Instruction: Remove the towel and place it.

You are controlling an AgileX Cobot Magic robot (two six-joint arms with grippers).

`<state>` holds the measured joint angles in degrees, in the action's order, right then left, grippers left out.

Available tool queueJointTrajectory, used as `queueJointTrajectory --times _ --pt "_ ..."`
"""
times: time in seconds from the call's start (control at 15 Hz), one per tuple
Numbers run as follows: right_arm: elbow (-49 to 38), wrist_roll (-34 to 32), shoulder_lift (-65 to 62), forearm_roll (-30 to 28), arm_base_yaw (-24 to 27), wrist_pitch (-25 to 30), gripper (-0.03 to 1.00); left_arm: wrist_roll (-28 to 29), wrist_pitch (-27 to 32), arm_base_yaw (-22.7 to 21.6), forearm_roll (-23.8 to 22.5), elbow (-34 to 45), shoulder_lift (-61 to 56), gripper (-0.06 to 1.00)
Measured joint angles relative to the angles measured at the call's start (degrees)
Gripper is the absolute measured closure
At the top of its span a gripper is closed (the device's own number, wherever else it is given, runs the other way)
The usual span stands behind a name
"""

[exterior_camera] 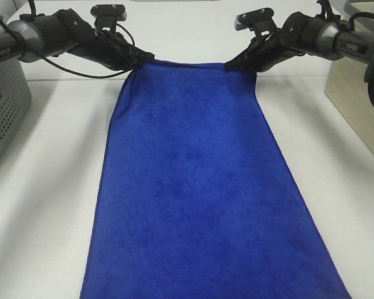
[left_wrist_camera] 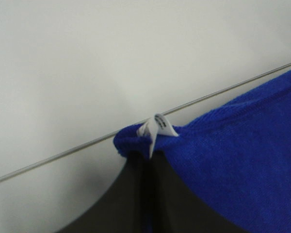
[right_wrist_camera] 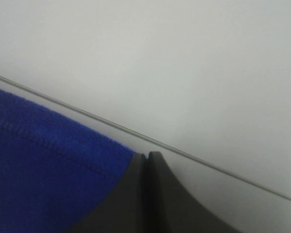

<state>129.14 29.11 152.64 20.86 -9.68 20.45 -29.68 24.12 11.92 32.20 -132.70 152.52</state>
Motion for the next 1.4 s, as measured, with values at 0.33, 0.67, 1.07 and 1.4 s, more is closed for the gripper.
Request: queueJointTrajectory --times 0.33,0.67,1.07,1.4 --pt "0.00 -0.92 0.69 -0.06 0.97 -1.49 0.97 -4.35 -3.67 1.49 0.40 -0.06 0.63 0.94" --pt "0.00 -1.95 1.32 -0.46 2.35 -2.86 0.97 -7.39 -5.04 3.09 0.40 -5.56 5.90 0.94" --pt "0.00 -2.01 2.29 -0.52 2.52 -4.87 0.97 -7.39 -9.05 3.50 0.23 -6.19 7.39 0.93" --pt "0.00 -2.01 3.67 -0.74 2.58 -6.42 0.85 -7.39 -11.63 3.55 -0.46 -6.19 7.39 0.91"
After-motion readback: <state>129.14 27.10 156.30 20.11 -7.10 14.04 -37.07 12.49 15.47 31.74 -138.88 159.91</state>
